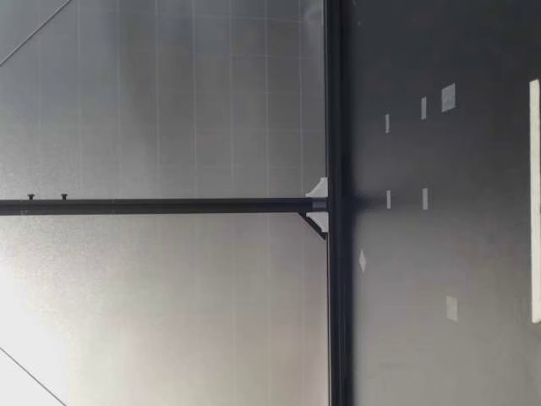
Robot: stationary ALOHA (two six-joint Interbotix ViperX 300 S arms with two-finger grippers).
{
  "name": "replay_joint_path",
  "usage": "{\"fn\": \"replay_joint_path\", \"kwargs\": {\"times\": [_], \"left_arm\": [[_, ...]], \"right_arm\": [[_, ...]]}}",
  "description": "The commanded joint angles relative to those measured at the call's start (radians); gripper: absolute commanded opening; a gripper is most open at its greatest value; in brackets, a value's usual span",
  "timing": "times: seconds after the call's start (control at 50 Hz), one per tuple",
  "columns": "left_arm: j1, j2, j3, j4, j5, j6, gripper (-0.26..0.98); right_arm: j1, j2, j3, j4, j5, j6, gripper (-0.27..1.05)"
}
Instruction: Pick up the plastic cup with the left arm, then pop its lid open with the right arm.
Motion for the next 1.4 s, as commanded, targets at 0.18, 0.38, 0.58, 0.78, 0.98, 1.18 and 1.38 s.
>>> {"fn": "replay_joint_path", "kwargs": {"times": [0.18,0.38,0.58,0.78,0.98,1.18,1.38], "left_arm": [[-0.064,0.152,-0.034,0.000,-0.132,-0.015,-0.08],[-0.086,0.313,-0.054,0.000,-0.212,-0.064,-0.08],[-0.132,0.482,-0.089,0.002,-0.279,-0.074,-0.08],[-0.170,0.607,-0.137,0.000,-0.284,-0.077,-0.08],[-0.192,0.703,-0.163,0.003,-0.284,-0.080,0.00],[-0.193,0.727,-0.163,0.003,-0.279,-0.081,0.27],[-0.196,0.765,-0.178,0.003,-0.278,-0.087,0.49]], "right_arm": [[0.094,0.215,-0.071,0.000,-0.107,0.008,-0.07],[0.101,0.370,-0.112,0.000,-0.187,0.034,-0.07],[0.129,0.511,-0.178,-0.003,-0.201,0.069,-0.07],[0.153,0.606,-0.238,-0.003,-0.201,0.097,-0.07],[0.155,0.673,-0.270,-0.003,-0.209,0.132,-0.07],[0.153,0.742,-0.325,-0.003,-0.213,0.133,-0.07],[0.152,0.796,-0.354,-0.003,-0.213,0.138,-0.07]]}}
